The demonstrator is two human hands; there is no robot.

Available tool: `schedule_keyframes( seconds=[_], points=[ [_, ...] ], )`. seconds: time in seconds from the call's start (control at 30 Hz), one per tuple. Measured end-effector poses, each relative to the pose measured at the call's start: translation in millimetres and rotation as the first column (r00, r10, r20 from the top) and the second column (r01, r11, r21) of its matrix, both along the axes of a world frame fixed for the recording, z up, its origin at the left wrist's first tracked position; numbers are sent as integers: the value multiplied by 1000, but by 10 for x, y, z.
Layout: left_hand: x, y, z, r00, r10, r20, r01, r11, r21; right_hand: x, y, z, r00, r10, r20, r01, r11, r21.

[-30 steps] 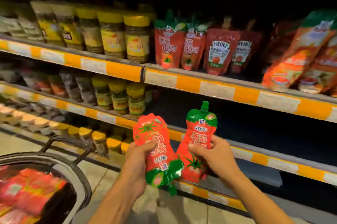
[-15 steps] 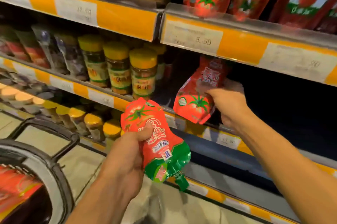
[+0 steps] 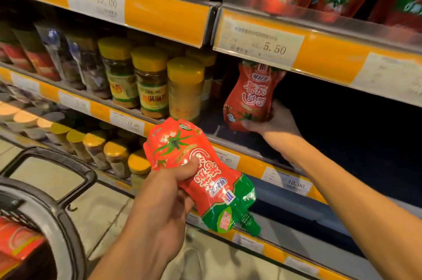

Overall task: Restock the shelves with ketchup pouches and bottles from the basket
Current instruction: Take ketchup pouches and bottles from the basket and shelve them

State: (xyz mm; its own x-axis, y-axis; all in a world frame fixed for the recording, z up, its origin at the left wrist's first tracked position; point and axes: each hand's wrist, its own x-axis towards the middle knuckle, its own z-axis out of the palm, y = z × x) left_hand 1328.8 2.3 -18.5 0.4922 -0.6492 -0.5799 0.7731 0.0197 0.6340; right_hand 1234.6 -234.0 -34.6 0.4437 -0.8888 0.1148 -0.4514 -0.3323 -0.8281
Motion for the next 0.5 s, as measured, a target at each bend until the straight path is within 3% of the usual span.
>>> schedule_keyframes(
  seconds=[0.27, 0.4, 0.5],
  points=[
    [15, -29, -25, 999, 40, 37, -39, 999, -14, 171, -173, -63, 999, 41, -22, -43, 994, -99],
    [5, -43, 5, 999, 44, 6, -43, 998, -38, 251, -235, -51, 998, 59, -14, -60, 996, -64],
    [19, -41, 34, 998, 60, -23, -61, 996, -63, 198, -115, -12, 999, -51, -9, 51, 999, -16]
  ],
)
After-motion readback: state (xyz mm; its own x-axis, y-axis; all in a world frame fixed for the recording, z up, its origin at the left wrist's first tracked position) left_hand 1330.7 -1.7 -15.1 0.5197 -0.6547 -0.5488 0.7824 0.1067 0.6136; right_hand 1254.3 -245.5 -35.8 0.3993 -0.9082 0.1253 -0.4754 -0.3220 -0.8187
